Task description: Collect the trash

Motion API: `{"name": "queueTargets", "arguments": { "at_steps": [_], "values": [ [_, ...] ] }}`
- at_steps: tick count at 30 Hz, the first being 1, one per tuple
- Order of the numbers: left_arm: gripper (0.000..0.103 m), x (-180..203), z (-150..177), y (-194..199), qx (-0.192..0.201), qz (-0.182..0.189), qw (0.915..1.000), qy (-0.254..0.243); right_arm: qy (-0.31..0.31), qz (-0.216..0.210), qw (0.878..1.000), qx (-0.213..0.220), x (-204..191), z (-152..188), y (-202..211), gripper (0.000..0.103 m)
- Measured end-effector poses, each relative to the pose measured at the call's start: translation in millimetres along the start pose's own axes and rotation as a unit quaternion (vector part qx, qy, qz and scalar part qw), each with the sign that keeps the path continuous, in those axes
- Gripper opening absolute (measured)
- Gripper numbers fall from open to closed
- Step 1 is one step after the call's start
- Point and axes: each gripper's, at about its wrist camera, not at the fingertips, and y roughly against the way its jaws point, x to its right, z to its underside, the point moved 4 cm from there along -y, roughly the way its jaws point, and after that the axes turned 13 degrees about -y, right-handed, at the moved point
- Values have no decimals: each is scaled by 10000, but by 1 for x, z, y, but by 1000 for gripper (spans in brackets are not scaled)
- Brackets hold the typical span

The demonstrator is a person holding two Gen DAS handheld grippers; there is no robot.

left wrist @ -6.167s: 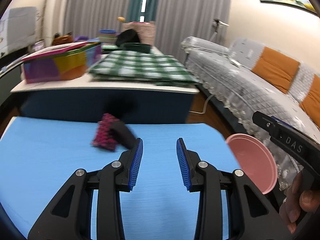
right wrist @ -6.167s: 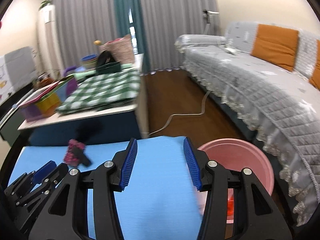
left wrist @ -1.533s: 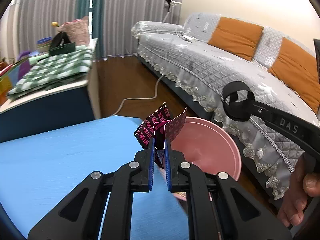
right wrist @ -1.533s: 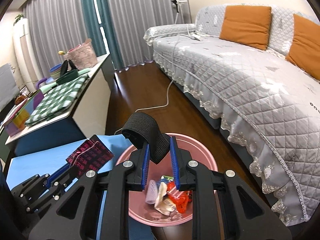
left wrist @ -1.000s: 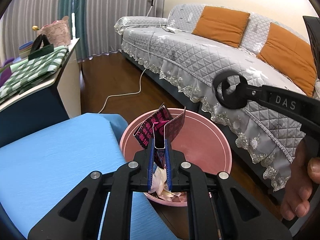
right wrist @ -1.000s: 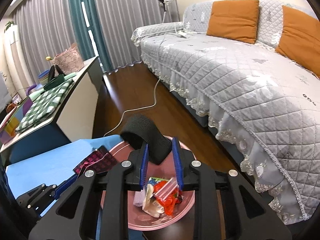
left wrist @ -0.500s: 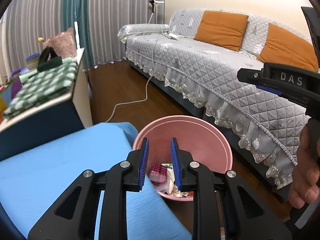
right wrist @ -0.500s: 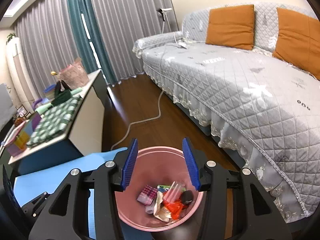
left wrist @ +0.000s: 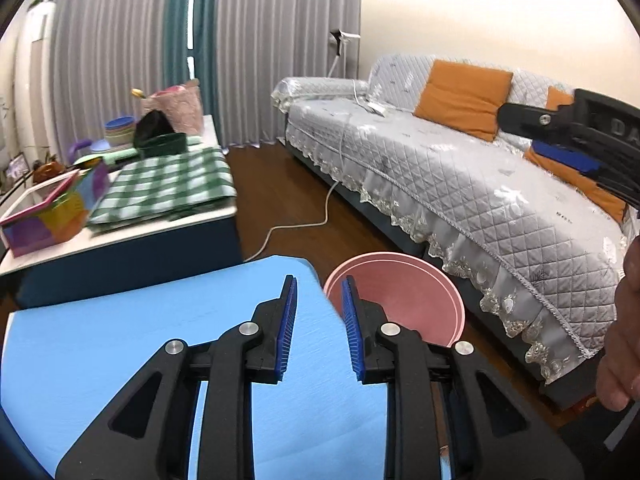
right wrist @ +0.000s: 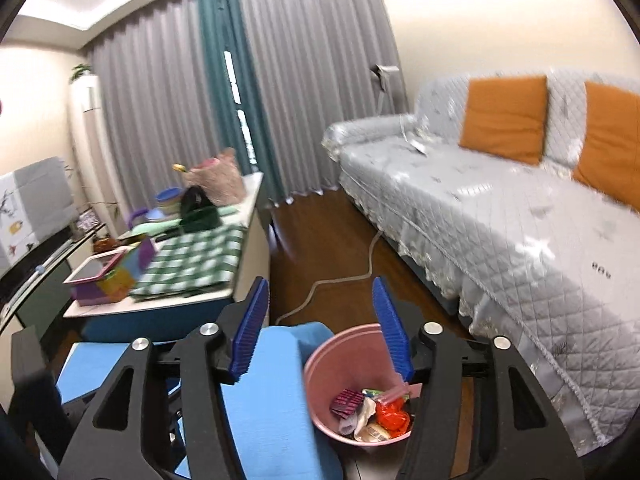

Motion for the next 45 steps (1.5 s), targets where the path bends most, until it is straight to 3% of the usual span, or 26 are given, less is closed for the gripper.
{"name": "queueTargets", "arguments": {
  "at_steps": [3, 5, 7, 11, 17, 22, 25, 29, 40, 45],
  "values": [
    [33, -10, 12, 22, 49, -140, 9999, 22, 88, -67, 9999, 112, -13, 3, 24, 65],
    [34, -16, 23, 34, 37, -160, 9998, 85, 264, -23, 9995, 196, -20, 9, 38, 75],
    [35, -25, 34, 48, 31, -227, 9996, 150, 340, 61, 9990, 292, -25, 16, 48, 91],
    [46, -37, 51, 72, 72, -385, 9988, 278, 322, -40, 9991, 281, -33, 32, 70, 97],
    [61, -46, 76, 105, 86, -651, 9974, 290, 371, -34, 9991, 189, -38, 60, 91, 98],
    [73, -55, 99, 133, 49, -886, 9949, 477, 508, 4, 9985, -205, -45, 98, 86, 98],
    [84, -59, 112, 148, 7, -1143, 9914, 631, 615, -30, 9975, -356, -48, 114, 83, 98],
    [93, -63, 134, 162, -91, -1451, 9861, 802, 723, 67, 9960, -520, -47, 137, 82, 98],
    [93, -77, 155, 156, -350, -1730, 9792, 1004, 1023, 144, 9922, -704, -55, 171, 73, 98],
    [93, -76, 160, 148, -460, -1660, 9794, 1056, 1143, 168, 9905, -747, -59, 177, 68, 98]
  ]
}}
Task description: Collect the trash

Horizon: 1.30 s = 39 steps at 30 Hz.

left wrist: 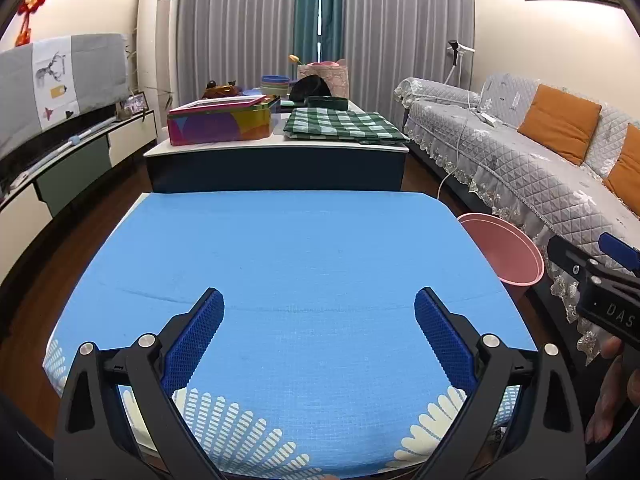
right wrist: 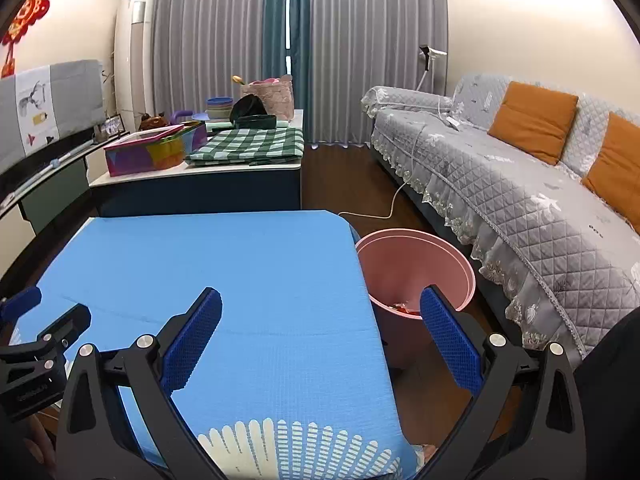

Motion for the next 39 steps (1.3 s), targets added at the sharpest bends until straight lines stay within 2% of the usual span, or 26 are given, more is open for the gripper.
{"name": "queueTargets", "arguments": {
  "at_steps": [14, 39],
  "values": [
    [93, 3, 3, -2, -89, -24, 9999, -73, 113, -57, 9999, 27, -6, 3, 3, 98],
    [94, 2, 6, -7, -208, 100, 9997, 84, 123, -52, 9999, 56, -6, 0, 6, 98]
  ]
}}
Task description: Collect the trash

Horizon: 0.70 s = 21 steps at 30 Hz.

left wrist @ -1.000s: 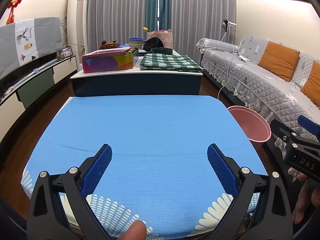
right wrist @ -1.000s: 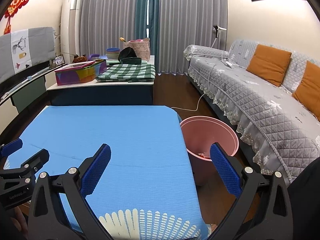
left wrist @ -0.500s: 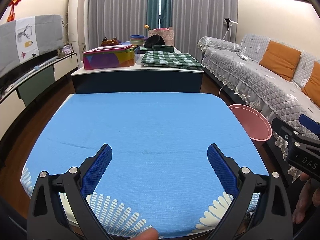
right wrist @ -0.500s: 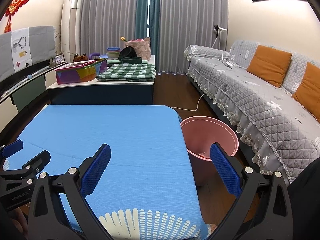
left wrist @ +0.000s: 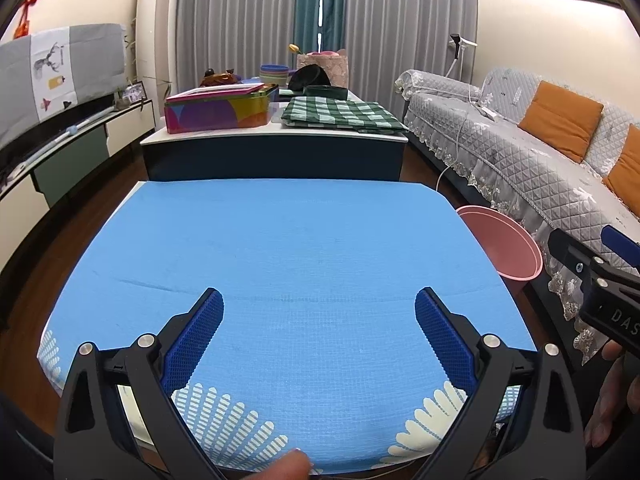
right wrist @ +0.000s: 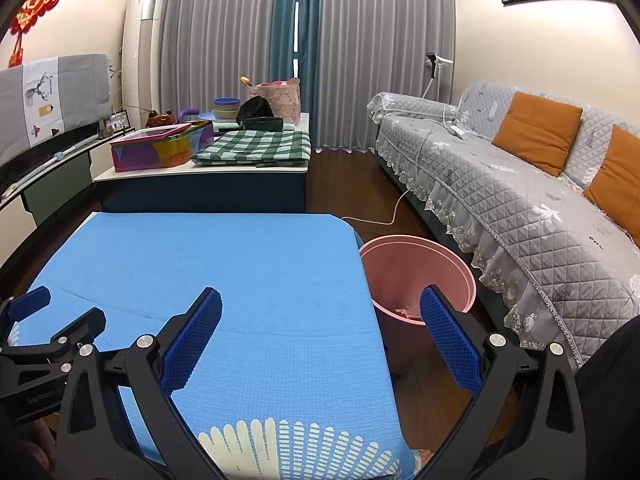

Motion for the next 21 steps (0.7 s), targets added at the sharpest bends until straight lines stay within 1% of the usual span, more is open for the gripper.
{"name": "queueTargets", "arguments": {
  "at_steps": [11, 21],
  "values": [
    [94, 0, 1, 2, 52, 96, 9999, 113, 3, 3, 10000, 24, 0, -2, 2, 98],
    [95, -2, 2, 1, 38, 108, 9998, 175, -3, 0, 10000, 23, 0, -3, 2, 98]
  ]
}}
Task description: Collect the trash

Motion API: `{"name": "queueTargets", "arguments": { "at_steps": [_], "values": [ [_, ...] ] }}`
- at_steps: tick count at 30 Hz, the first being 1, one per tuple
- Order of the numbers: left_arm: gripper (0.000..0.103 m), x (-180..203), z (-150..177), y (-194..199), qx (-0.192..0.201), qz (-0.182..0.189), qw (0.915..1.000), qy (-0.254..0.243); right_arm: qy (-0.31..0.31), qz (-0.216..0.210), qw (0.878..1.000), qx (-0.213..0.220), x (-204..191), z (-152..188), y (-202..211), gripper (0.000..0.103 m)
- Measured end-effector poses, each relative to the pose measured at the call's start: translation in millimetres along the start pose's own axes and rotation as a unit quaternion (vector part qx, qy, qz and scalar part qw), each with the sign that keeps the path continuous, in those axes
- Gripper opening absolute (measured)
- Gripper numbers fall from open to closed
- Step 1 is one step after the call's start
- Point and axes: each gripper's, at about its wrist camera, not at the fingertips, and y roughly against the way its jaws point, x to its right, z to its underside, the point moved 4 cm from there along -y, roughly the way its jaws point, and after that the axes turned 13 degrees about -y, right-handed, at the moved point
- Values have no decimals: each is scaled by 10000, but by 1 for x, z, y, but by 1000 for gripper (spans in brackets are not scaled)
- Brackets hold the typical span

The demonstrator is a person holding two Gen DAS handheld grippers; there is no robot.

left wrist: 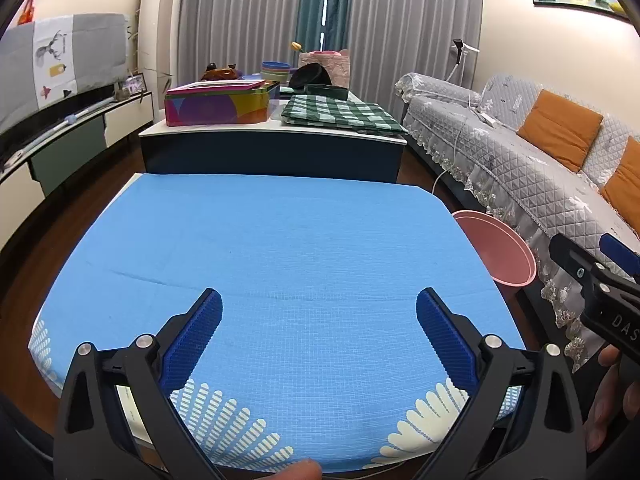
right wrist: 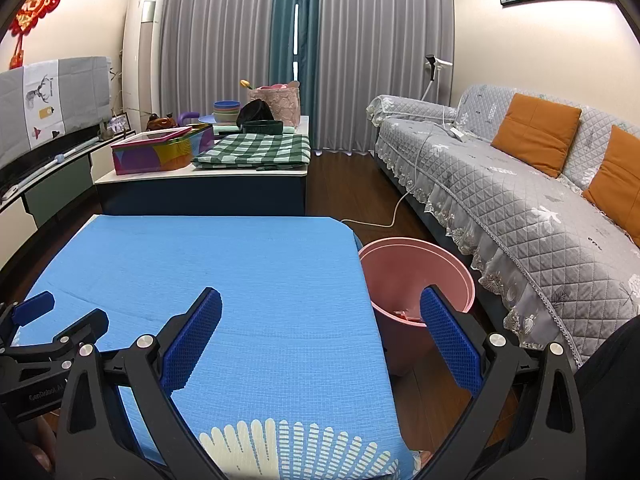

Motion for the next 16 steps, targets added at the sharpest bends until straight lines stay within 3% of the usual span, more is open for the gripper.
{"name": "queueTargets", "arguments": {
  "at_steps": [16],
  "values": [
    [95, 3, 0, 1, 47, 9, 10000, -21, -3, 1, 10000, 5, 0, 1, 0, 98]
  ]
}}
